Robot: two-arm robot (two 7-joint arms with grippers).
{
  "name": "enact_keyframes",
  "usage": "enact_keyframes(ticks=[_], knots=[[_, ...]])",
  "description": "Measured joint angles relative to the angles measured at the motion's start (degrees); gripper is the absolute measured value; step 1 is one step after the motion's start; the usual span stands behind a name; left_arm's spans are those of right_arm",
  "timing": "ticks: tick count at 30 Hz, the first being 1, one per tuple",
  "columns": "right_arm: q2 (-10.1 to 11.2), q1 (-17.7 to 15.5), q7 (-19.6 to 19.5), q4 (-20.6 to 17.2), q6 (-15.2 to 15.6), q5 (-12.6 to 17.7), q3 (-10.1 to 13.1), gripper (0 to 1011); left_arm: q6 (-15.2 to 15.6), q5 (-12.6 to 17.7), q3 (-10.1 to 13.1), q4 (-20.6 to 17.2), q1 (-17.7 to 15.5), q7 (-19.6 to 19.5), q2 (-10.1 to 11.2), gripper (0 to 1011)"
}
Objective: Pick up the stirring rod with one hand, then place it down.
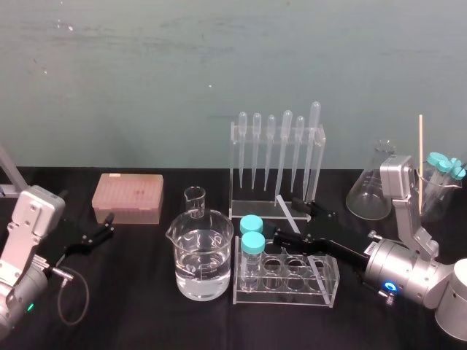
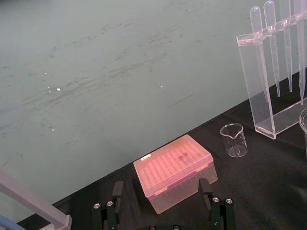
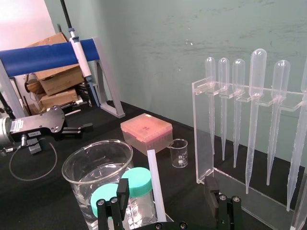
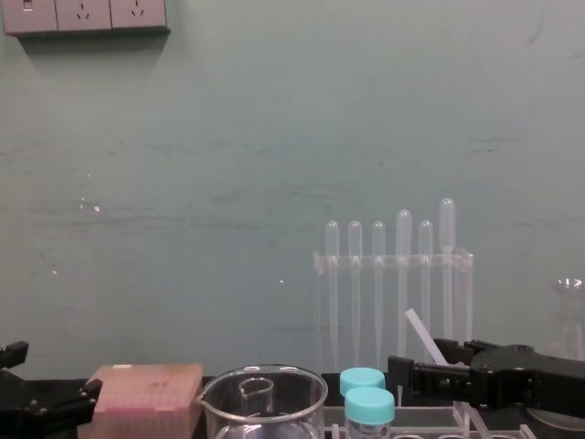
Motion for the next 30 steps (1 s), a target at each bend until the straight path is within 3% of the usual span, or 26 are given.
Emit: enact_keyframes(ticks=[3, 14, 21, 30], knots=[[0.00, 0.00, 0.08, 0.00, -0.09, 0.04, -0.02, 964, 0.00, 0.00, 0.00, 0.00, 0.00, 0.00, 0.00, 1000], [0.00, 0.00, 0.22, 0.00, -0.21, 0.08, -0.06, 682, 0.00, 0.00, 0.00, 0.00, 0.00, 0.00, 0.00, 1000], [0.00, 0.00, 0.28, 0.00, -0.24, 0.11, -0.06, 419, 0.00, 0.00, 0.00, 0.00, 0.00, 0.00, 0.00, 1000], [0.00, 0.00, 0.30, 0.00, -0.28, 0.14, -0.06, 162, 0.00, 0.00, 0.00, 0.00, 0.00, 0.00, 0.00, 1000]])
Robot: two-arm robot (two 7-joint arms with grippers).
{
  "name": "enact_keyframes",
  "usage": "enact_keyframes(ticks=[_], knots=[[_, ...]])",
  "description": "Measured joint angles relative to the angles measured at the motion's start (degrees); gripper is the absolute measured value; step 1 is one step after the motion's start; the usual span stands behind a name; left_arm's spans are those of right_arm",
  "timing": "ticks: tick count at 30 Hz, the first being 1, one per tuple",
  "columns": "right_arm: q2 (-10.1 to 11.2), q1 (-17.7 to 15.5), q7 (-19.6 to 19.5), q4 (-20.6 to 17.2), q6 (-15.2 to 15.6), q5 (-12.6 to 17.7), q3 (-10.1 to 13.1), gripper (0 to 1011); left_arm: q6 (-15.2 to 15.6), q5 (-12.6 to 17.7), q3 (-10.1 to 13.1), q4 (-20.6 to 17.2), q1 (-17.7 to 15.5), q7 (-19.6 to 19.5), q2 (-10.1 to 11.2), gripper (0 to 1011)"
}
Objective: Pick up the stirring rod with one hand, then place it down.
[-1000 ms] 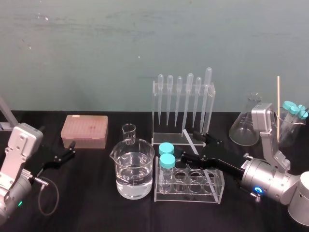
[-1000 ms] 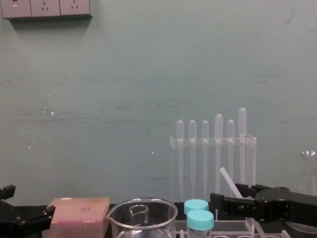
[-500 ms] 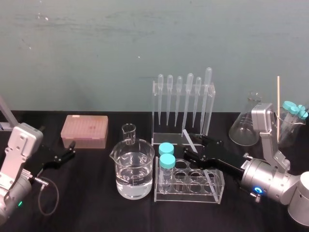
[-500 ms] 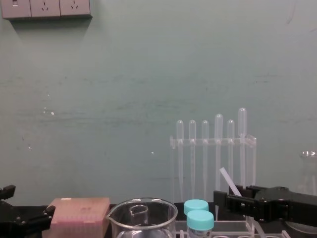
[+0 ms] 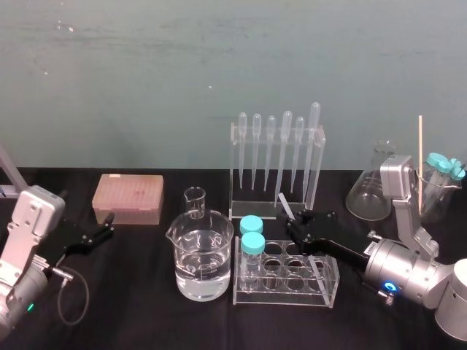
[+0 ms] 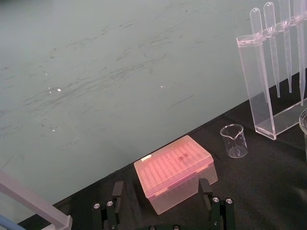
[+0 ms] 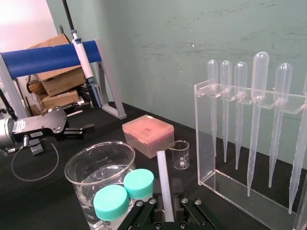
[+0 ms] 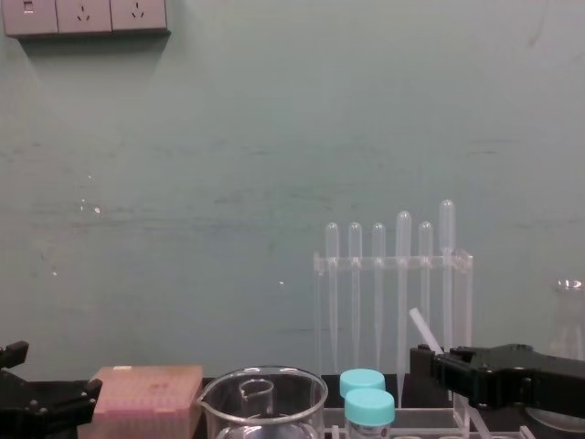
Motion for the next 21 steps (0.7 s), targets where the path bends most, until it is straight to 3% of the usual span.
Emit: enact_keyframes(ticks=[4, 14, 21], knots=[[0.00, 0.00, 0.00, 0.00, -0.02, 0.00, 0.00, 69, 0.00, 0.00, 0.00, 0.00, 0.00, 0.00, 0.00, 1000], [-0.02, -0.01, 0.00, 0.00, -0.15, -0.01, 0.06, 69, 0.00, 0.00, 0.00, 0.00, 0.00, 0.00, 0.00, 1000], [-1.04, -0.50, 1.36, 0.05, -3.14, 1.36, 2.28, 69, 0.00, 0.00, 0.00, 0.00, 0.00, 0.00, 0.00, 1000]])
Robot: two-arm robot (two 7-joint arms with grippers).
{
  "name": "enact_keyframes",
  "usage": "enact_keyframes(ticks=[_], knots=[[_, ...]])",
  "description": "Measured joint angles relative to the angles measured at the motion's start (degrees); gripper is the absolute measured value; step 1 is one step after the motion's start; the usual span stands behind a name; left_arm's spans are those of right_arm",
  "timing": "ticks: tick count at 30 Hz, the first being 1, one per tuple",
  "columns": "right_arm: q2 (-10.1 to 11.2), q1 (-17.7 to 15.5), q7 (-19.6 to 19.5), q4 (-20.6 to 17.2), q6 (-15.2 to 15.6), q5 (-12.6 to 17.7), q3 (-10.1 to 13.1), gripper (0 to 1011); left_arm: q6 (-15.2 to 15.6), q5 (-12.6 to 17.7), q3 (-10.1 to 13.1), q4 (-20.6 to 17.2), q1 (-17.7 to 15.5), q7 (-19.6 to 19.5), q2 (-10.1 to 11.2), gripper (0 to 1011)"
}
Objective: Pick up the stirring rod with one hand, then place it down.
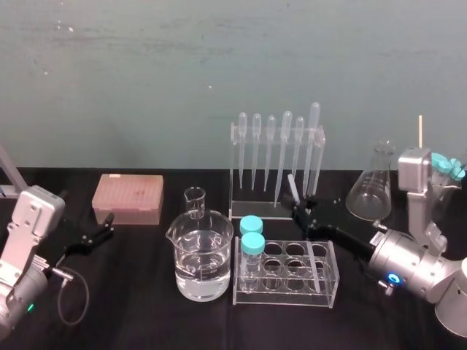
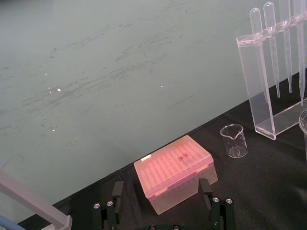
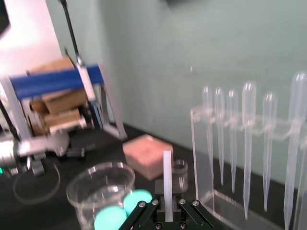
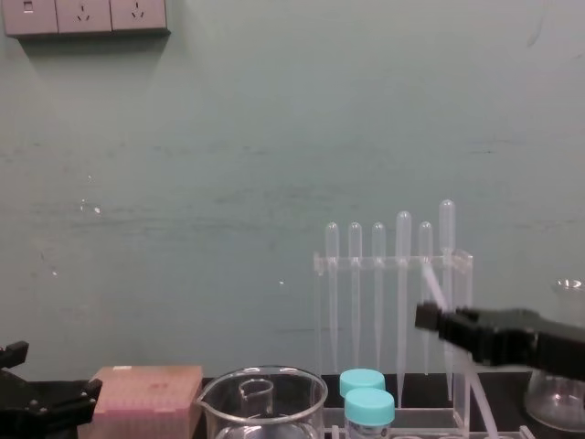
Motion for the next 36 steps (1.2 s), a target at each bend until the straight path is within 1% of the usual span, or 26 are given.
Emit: enact_keyframes(ticks=[1, 3, 4, 5, 6, 7, 10, 13, 14, 16, 17, 20, 22, 23, 25, 31, 36], knots=[[-0.40, -0.06, 0.73, 0.01, -1.03, 0.85, 0.63, 69, 0.00, 0.00, 0.00, 0.00, 0.00, 0.00, 0.00, 1000], [-0.85, -0.09, 1.42, -0.02, -2.35, 1.62, 1.33, 69, 0.00, 0.00, 0.00, 0.00, 0.00, 0.00, 0.00, 1000], [-1.24, -0.09, 1.88, -0.13, -3.64, 2.08, 1.90, 69, 0.00, 0.00, 0.00, 0.00, 0.00, 0.00, 0.00, 1000], [-1.44, -0.09, 2.15, -0.24, -4.45, 2.28, 2.18, 69, 0.00, 0.00, 0.00, 0.00, 0.00, 0.00, 0.00, 1000], [-1.87, -0.03, 2.58, -0.53, -5.92, 2.62, 2.72, 69, 0.00, 0.00, 0.00, 0.00, 0.00, 0.00, 0.00, 1000], [-1.87, -0.03, 2.58, -0.53, -5.92, 2.62, 2.72, 69, 0.00, 0.00, 0.00, 0.00, 0.00, 0.00, 0.00, 1000], [-2.83, 0.27, 3.55, -1.17, -9.58, 3.11, 3.98, 69, 0.00, 0.00, 0.00, 0.00, 0.00, 0.00, 0.00, 1000], [-3.38, 0.30, 3.93, -1.51, -12.06, 3.11, 4.70, 69, 0.00, 0.00, 0.00, 0.00, 0.00, 0.00, 0.00, 1000], [-3.73, 0.26, 4.14, -1.67, -14.09, 2.87, 5.20, 69, 0.00, 0.00, 0.00, 0.00, 0.00, 0.00, 0.00, 1000], [-4.05, 0.12, 4.47, -1.65, -16.29, 2.53, 5.74, 69, 0.00, 0.00, 0.00, 0.00, 0.00, 0.00, 0.00, 1000], [-4.40, -0.03, 5.03, -1.32, -18.17, 2.36, 6.33, 69, 0.00, 0.00, 0.00, 0.00, 0.00, 0.00, 0.00, 1000], [-4.97, -0.32, 6.17, -0.25, -20.82, 2.40, 7.22, 69, 0.00, 0.00, 0.00, 0.00, 0.00, 0.00, 0.00, 1000], [-5.24, -0.50, 6.70, 0.50, -21.92, 2.47, 7.62, 69, 0.00, 0.00, 0.00, 0.00, 0.00, 0.00, 0.00, 1000], [-5.44, -0.65, 7.34, 1.45, -22.83, 2.59, 7.96, 69, 0.00, 0.00, 0.00, 0.00, 0.00, 0.00, 0.00, 1000], [-5.58, -0.74, 8.67, 3.05, -23.70, 2.78, 8.29, 69, 0.00, 0.00, 0.00, 0.00, 0.00, 0.00, 0.00, 1000], [-5.49, -0.72, 10.54, 6.60, -24.26, 2.36, 8.52, 69, 0.00, 0.00, 0.00, 0.00, 0.00, 0.00, 0.00, 1000], [-5.52, -0.72, 10.52, 7.65, -24.27, 1.75, 8.84, 69, 0.00, 0.00, 0.00, 0.00, 0.00, 0.00, 0.00, 1000]])
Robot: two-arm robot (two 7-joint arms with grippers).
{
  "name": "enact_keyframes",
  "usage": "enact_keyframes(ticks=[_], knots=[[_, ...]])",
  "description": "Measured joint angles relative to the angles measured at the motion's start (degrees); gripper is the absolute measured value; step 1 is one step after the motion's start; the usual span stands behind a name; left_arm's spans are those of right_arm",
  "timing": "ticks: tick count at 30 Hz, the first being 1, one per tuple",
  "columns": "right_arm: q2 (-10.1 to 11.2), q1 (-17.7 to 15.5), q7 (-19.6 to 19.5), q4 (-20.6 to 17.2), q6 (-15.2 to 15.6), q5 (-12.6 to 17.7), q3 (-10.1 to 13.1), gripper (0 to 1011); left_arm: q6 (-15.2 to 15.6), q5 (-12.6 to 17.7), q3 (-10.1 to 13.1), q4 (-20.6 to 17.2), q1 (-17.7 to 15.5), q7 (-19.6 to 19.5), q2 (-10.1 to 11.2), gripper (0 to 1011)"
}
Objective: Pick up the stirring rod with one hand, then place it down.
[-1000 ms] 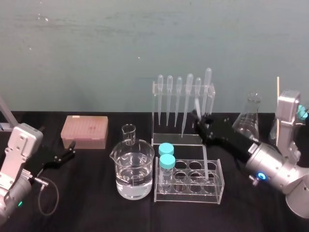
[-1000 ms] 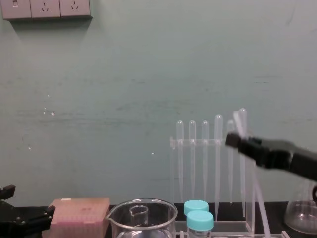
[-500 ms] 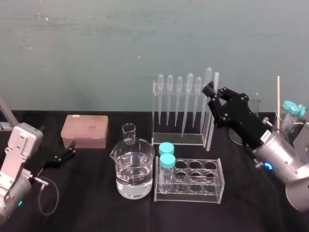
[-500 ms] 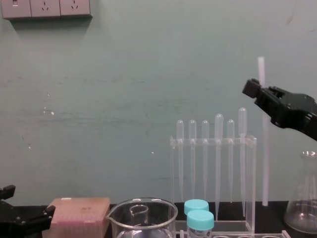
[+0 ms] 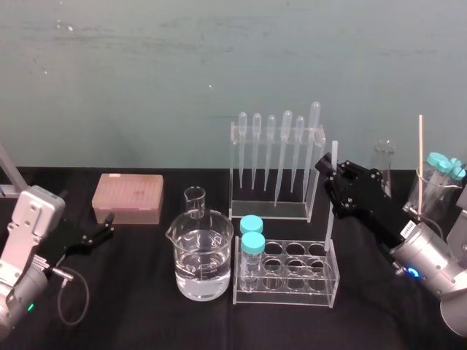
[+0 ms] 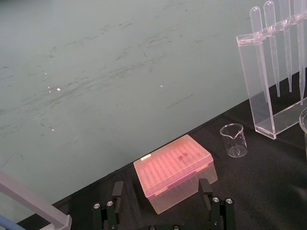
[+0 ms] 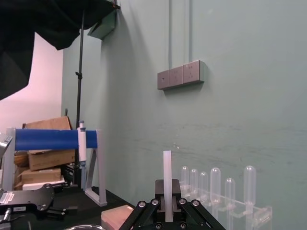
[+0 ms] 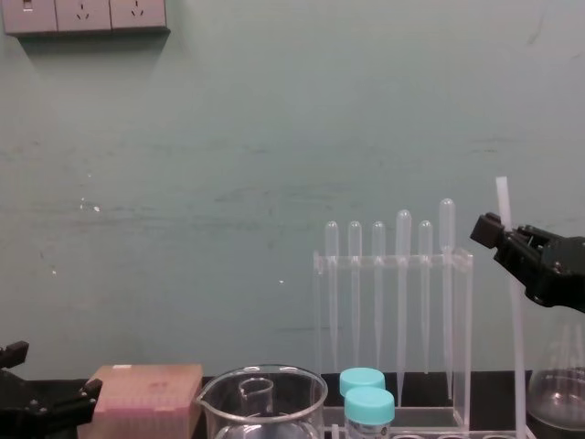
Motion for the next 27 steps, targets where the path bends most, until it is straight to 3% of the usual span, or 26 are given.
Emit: enact_keyframes(ticks=[27], knots=[[0.09, 0.07, -0.18, -0.49, 0.22, 0.06, -0.26, 69, 0.00, 0.00, 0.00, 0.00, 0.00, 0.00, 0.00, 1000]])
